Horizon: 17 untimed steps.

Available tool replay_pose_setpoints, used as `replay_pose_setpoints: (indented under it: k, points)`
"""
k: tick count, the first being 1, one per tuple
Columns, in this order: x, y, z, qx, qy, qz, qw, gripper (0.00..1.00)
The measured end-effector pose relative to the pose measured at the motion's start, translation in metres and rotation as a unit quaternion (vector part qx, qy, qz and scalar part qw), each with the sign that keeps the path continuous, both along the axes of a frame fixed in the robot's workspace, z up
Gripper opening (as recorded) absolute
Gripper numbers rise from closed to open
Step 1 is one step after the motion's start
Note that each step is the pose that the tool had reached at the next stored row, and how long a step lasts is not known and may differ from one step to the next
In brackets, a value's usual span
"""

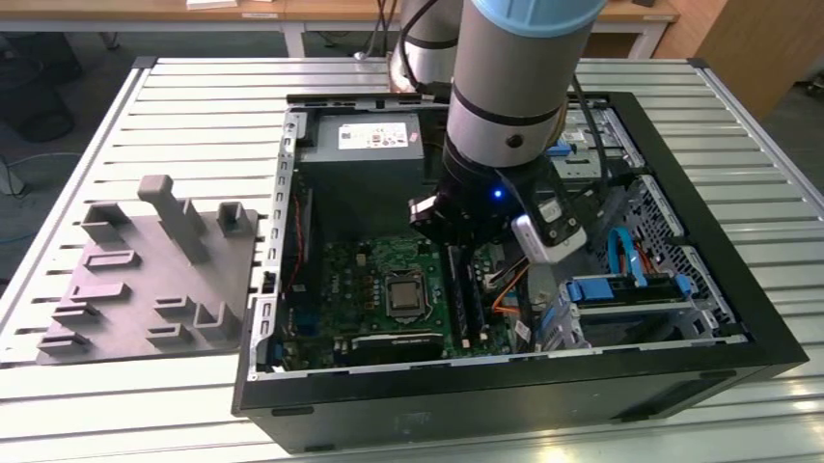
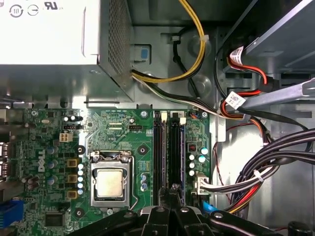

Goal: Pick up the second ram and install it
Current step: 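Insert the second ram into the second slot, then press down the second ram until it locks into place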

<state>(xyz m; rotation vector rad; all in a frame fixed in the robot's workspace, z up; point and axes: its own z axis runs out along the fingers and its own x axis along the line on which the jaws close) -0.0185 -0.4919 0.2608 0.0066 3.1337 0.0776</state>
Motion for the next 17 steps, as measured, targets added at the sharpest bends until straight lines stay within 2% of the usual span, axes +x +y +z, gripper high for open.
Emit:
replay_pose_setpoints:
  k: [8,11,13,17]
  points:
    - [0.0,0.0,0.0012,0.0,0.0,0.0,1.0,0.1]
    - [0.0,0.0004,-0.0005,0.0,0.0,0.0,1.0,0.1]
    - [0.0,0.0034,-0.0039,-0.0002,0.0001,0.0,1.0,0.1]
    - [0.0,0.0138,-0.0113,-0.0001,0.0,0.0,1.0,0.1]
